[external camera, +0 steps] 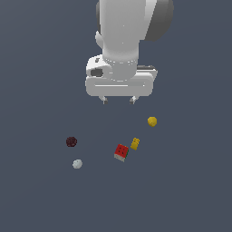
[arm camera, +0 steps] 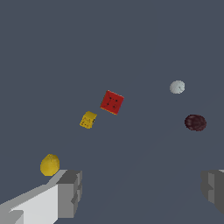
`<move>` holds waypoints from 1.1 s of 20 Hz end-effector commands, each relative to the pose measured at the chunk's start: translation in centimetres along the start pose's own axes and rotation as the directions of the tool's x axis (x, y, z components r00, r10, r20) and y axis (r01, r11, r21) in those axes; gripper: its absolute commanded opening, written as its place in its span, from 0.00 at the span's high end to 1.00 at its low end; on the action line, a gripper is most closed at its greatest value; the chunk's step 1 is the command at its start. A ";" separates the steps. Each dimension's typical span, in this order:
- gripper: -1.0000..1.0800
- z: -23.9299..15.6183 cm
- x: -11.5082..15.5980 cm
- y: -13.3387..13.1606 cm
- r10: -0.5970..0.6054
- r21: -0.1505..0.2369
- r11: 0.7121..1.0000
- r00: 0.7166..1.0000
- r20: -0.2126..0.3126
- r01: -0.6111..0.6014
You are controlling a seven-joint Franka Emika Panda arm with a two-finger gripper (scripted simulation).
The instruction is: Pick up a designated object from a clutter of objects.
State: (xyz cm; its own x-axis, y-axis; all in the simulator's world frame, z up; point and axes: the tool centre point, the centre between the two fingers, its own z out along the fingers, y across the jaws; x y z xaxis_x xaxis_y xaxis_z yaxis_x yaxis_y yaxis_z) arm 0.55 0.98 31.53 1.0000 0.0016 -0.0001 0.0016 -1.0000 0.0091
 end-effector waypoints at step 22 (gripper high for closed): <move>0.04 1.9 -0.4 -4.1 0.004 0.016 1.000 1.000 0.027 -0.005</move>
State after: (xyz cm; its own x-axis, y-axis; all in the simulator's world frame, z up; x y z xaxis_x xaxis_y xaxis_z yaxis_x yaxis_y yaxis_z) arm 0.13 4.75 29.90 0.9996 0.0068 -0.0272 0.0066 -0.9999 -0.0083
